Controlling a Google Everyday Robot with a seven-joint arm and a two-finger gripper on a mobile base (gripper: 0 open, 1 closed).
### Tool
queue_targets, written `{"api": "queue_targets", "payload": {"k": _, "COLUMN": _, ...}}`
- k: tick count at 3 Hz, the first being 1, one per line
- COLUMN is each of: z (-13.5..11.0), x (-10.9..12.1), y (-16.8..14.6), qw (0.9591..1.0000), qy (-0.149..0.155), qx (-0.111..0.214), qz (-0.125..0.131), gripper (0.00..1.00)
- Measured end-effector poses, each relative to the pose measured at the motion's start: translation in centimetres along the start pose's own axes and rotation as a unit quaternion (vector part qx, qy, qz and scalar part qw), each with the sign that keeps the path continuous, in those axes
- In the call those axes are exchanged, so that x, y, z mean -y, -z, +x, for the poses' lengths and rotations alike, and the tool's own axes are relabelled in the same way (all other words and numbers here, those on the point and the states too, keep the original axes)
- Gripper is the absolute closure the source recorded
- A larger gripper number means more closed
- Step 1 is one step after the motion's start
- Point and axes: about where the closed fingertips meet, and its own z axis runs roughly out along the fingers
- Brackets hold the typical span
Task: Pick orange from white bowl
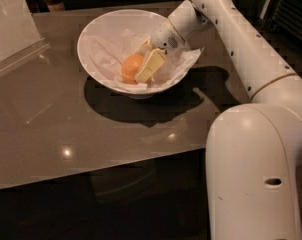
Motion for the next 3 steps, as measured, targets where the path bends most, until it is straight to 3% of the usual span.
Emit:
{"api": "queue_targets", "payload": {"k": 2, "z": -0.08, "x": 0.14, "y": -0.18, "qw": 1.0, "qy": -0.001, "qx": 0.007, "qz": -0.002, "gripper": 0.89}}
{"api": "queue_targets", "payload": {"k": 3, "z": -0.22, "x": 0.13, "y": 0.37, "qw": 0.9999, "qy": 0.001, "qx": 0.011, "qz": 0.006, "gripper": 1.0}}
